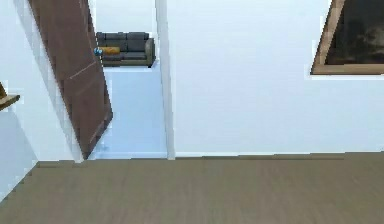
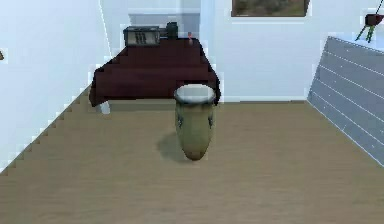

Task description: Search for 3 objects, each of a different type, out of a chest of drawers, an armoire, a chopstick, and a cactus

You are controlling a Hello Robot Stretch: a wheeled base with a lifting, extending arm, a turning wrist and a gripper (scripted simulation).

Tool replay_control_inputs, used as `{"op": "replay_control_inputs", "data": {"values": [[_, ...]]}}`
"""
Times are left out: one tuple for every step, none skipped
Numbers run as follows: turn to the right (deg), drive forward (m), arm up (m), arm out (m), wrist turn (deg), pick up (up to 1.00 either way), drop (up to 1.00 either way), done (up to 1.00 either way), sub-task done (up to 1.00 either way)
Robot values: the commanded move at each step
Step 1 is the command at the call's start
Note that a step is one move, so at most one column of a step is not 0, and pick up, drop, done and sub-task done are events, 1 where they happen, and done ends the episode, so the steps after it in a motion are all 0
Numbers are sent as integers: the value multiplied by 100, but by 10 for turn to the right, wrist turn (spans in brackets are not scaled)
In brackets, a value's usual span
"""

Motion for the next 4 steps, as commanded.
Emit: {"op": "replay_control_inputs", "data": {"values": [[-270, 0, 0, 0, 0, 0, 0, 0, 0], [0, 100, 0, 0, 0, 0, 0, 0, 0], [0, 65, 0, 0, 0, 0, 0, 0, 0], [210, 0, 0, 0, 0, 0, 0, 0, 0]]}}
